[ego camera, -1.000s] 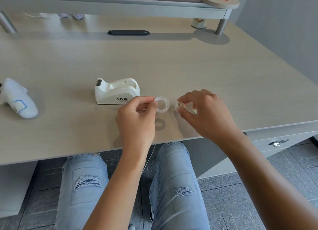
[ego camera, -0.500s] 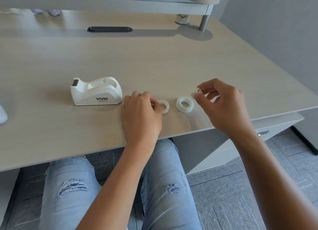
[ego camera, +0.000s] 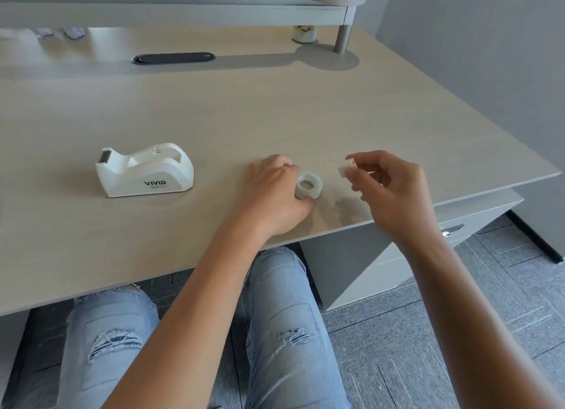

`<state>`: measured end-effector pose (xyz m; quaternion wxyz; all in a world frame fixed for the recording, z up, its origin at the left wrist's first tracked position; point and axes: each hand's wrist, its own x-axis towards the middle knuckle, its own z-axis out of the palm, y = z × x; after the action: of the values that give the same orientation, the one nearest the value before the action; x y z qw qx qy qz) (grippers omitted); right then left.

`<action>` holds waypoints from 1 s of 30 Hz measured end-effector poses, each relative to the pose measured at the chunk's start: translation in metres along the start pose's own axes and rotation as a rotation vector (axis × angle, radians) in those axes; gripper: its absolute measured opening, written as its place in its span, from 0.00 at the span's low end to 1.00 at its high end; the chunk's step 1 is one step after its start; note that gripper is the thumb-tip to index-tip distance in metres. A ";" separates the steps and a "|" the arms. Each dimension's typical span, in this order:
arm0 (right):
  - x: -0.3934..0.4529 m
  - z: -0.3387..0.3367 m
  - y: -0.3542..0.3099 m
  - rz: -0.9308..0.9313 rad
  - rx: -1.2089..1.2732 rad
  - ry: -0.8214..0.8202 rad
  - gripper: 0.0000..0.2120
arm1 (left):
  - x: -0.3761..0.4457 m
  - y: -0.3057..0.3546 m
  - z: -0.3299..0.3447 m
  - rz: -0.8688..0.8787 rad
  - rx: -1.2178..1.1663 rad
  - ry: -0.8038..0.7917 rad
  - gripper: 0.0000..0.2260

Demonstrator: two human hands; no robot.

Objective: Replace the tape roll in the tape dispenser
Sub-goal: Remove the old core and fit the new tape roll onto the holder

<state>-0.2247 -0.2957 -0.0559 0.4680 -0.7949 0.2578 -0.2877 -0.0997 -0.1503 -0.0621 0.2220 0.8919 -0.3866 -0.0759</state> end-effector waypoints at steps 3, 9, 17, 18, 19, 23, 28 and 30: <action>-0.002 -0.007 0.003 0.022 0.043 -0.005 0.04 | 0.006 -0.001 0.001 -0.010 -0.043 0.011 0.19; 0.000 -0.009 0.002 0.104 0.229 -0.025 0.04 | -0.003 0.010 -0.001 0.013 -0.325 0.296 0.19; 0.008 -0.007 -0.013 0.086 0.477 -0.071 0.07 | -0.011 0.031 -0.006 -0.246 -1.410 0.241 0.18; 0.008 -0.006 -0.014 0.078 0.490 -0.075 0.08 | -0.010 0.031 -0.007 -0.277 -1.493 0.235 0.16; 0.009 -0.006 -0.013 0.071 0.506 -0.080 0.08 | -0.009 0.031 -0.008 -0.304 -1.537 0.244 0.13; 0.007 -0.007 -0.015 0.048 0.554 -0.106 0.13 | -0.012 0.030 -0.009 -0.311 -1.388 0.360 0.10; 0.006 -0.004 -0.022 0.195 0.779 -0.139 0.09 | -0.020 0.025 -0.008 -0.286 -1.201 0.450 0.11; 0.006 -0.001 -0.025 0.201 0.791 -0.148 0.08 | -0.023 0.022 -0.008 -0.278 -1.105 0.485 0.08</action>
<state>-0.2177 -0.2901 -0.0317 0.7802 -0.5433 0.1694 -0.2596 -0.1279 -0.1441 -0.0460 0.7207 0.6789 -0.1088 -0.0885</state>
